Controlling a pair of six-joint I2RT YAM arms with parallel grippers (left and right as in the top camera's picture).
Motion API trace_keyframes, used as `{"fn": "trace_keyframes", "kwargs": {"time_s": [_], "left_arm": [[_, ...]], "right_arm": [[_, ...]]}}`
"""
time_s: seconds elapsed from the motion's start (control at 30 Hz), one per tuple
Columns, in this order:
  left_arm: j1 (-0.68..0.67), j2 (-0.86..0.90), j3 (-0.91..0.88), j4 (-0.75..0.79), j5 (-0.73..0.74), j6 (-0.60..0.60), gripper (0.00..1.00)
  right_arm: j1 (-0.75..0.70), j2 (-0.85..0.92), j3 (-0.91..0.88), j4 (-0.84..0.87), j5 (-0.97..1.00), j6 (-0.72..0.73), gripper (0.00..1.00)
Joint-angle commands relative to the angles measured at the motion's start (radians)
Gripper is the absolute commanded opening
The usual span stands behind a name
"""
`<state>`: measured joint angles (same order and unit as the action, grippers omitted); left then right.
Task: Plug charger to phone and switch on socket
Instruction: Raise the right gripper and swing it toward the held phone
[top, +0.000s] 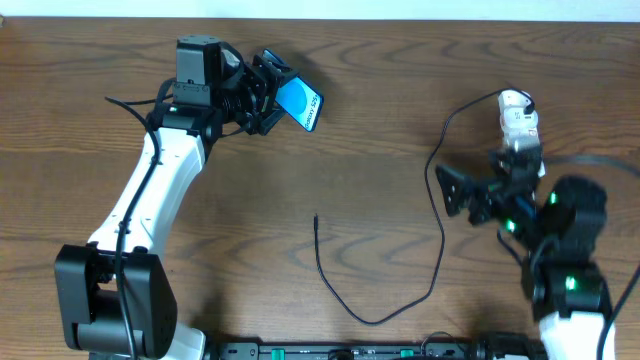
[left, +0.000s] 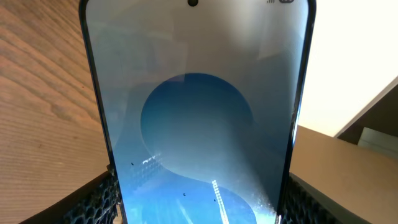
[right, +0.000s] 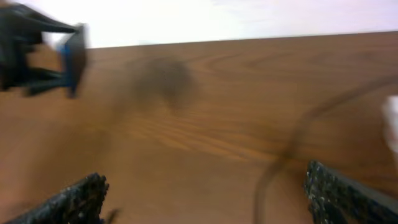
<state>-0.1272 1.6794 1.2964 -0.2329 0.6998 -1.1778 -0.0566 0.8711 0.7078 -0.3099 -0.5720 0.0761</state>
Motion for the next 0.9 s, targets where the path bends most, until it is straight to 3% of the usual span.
{"fn": "trace_keyframes", "kwargs": {"time_s": [0.0, 0.27, 0.5, 0.87], "left_arm": [[-0.003, -0.034, 0.009, 0.007, 0.005, 0.013, 0.07], [-0.003, -0.034, 0.009, 0.007, 0.005, -0.008, 0.07], [-0.035, -0.034, 0.009, 0.007, -0.028, -0.014, 0.07], [-0.147, -0.034, 0.009, 0.007, -0.131, -0.068, 0.07]], "right_arm": [[0.005, 0.174, 0.127, 0.003, -0.327, -0.022, 0.99], [0.036, 0.496, 0.248, 0.114, -0.636, -0.021, 0.99], [0.062, 0.52, 0.246, 0.116, -0.524, -0.021, 0.99], [0.072, 0.52, 0.246, 0.134, -0.509, 0.033, 0.99]]}}
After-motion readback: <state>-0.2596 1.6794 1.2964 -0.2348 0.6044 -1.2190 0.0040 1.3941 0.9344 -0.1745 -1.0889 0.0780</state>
